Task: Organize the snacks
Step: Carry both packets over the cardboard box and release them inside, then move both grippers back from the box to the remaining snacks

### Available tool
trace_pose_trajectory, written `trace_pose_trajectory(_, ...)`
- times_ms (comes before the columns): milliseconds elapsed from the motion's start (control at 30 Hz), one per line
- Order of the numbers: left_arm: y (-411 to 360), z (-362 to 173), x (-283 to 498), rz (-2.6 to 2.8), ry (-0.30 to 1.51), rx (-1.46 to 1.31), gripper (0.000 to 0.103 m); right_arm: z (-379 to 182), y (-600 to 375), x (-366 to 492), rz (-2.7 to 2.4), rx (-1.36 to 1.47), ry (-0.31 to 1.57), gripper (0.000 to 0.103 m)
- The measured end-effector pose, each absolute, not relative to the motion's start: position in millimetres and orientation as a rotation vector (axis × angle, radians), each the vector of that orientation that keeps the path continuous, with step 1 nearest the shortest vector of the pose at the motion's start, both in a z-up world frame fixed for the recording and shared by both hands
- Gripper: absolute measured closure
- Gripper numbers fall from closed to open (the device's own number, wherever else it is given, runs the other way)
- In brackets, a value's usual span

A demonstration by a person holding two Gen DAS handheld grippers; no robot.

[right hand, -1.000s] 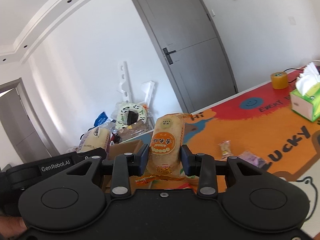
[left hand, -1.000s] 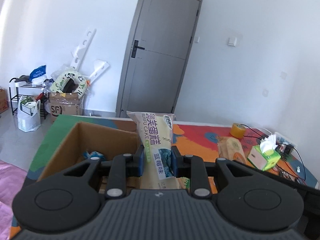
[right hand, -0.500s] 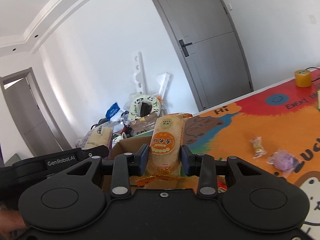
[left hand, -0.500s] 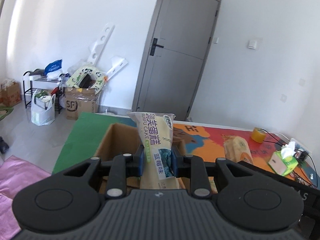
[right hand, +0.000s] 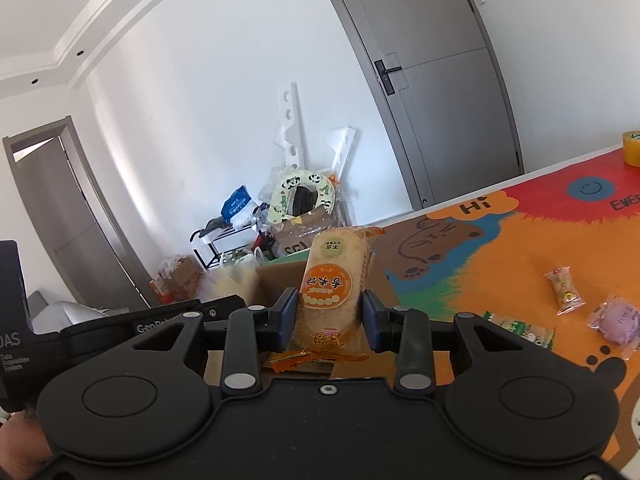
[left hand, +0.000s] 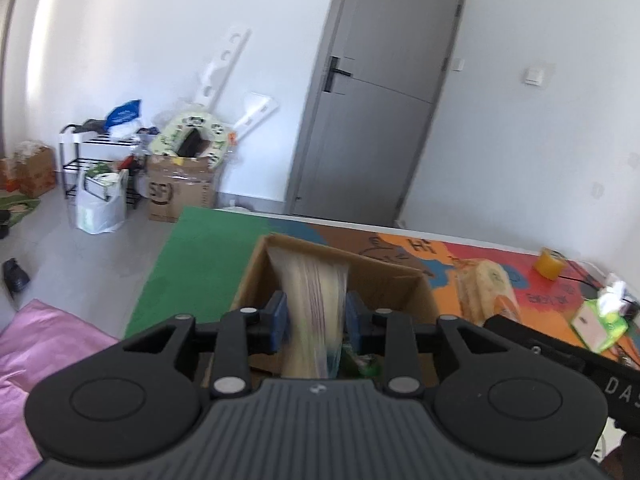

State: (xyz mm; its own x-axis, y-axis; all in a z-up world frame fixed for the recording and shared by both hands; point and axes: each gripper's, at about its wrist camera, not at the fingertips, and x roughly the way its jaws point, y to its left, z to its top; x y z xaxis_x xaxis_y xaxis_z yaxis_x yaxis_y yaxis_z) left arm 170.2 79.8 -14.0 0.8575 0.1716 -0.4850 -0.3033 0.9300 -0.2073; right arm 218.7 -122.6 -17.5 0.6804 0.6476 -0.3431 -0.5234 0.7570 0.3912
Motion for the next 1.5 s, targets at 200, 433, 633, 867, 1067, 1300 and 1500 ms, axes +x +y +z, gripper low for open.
trace_pose_trajectory(200, 90, -12, 154, 0.272, 0.45, -0.335, 0.06, -17, -110, 222, 0.677, 0.265, 0.499, 0.068)
trace_pose_trajectory(433, 99, -8, 144, 0.288, 0.449, -0.361, 0.052, -15, -89, 223, 0.711, 0.25, 0.525, 0.064)
trace_pose_trajectory(633, 94, -9, 140, 0.274, 0.464, -0.366, 0.035, -15, -100, 212, 0.693, 0.256, 0.522, 0.053)
trace_pose_trajectory(867, 70, -6, 137, 0.272, 0.453, -0.35, 0.02, -19, -139, 208, 0.625, 0.304, 0.525, 0.044)
trace_pose_trajectory(1067, 45, -6, 139, 0.24, 0.466, -0.33, 0.018, -24, -176, 204, 0.564, 0.332, 0.519, 0.034)
trace_pose_trajectory(1300, 17, -4, 137, 0.205, 0.465, -0.299, 0.014, -30, -206, 198, 0.525, 0.349, 0.523, 0.023)
trace_pose_trajectory(1500, -1, -3, 136, 0.181, 0.472, -0.282, 0.013, -30, -224, 194, 0.508, 0.352, 0.516, 0.009)
